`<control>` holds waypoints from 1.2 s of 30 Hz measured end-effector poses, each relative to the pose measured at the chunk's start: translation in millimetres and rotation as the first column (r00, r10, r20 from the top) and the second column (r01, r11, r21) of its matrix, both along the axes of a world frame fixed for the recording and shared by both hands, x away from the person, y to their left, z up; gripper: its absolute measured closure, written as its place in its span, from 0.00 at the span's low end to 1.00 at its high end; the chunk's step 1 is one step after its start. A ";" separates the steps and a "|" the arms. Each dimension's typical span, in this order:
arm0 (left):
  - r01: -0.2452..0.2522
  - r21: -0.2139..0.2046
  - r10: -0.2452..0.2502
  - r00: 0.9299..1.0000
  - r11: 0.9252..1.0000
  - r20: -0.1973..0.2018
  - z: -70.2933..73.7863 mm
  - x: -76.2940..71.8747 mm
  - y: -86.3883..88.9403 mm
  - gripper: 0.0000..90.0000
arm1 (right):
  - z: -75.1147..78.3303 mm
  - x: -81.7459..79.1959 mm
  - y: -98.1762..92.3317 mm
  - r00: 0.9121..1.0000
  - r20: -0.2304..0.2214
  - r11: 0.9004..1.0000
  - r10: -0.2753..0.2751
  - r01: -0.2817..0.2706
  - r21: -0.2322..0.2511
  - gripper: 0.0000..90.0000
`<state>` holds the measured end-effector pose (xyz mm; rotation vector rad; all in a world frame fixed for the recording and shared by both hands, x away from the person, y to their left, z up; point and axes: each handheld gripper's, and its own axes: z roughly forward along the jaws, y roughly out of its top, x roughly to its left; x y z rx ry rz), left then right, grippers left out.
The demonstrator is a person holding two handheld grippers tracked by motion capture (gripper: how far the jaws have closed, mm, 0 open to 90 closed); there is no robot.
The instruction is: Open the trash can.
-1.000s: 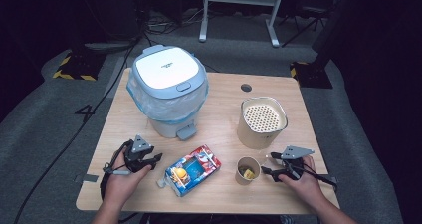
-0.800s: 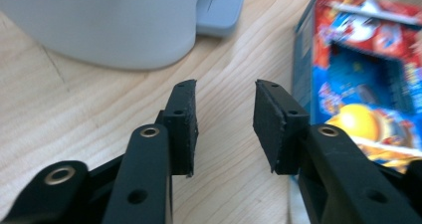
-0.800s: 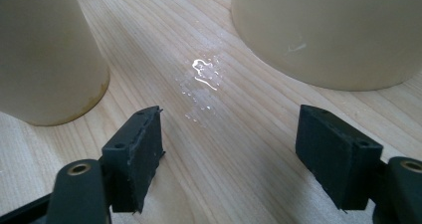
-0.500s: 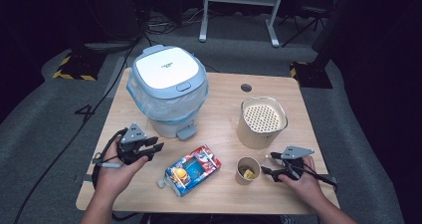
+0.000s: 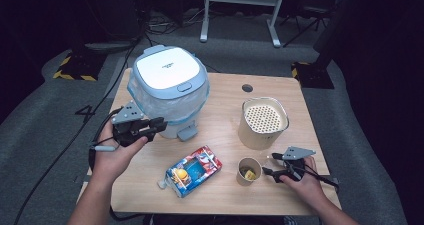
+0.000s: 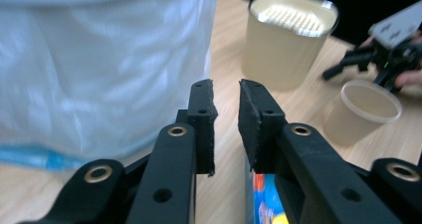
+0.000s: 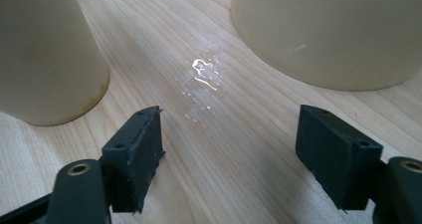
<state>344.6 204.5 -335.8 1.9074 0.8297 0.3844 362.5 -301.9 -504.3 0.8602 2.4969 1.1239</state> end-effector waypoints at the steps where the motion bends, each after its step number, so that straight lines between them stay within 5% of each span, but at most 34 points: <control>1: 0.002 -0.008 -0.002 1.000 1.000 0.006 2.6 1.1 -0.1 0.86 | 0.0 0.0 0.0 1.000 0.000 1.000 0.000 0.000 0.000 0.30; 12: 0.034 -0.076 -0.030 0.999 0.997 0.043 23.3 14.0 -2.1 0.96 | 0.0 0.0 -0.1 1.000 0.000 1.000 0.000 0.000 0.000 0.30; 27: 0.051 -0.080 -0.047 0.997 0.995 0.058 44.6 31.7 -9.9 1.00 | 0.1 -0.1 0.0 1.000 -0.001 1.000 0.000 0.000 0.000 0.30; 36: 0.001 -0.075 0.004 0.998 0.997 0.065 49.9 58.5 -24.2 1.00 | 0.1 -0.1 0.0 1.000 -0.001 1.000 0.000 0.000 0.000 0.30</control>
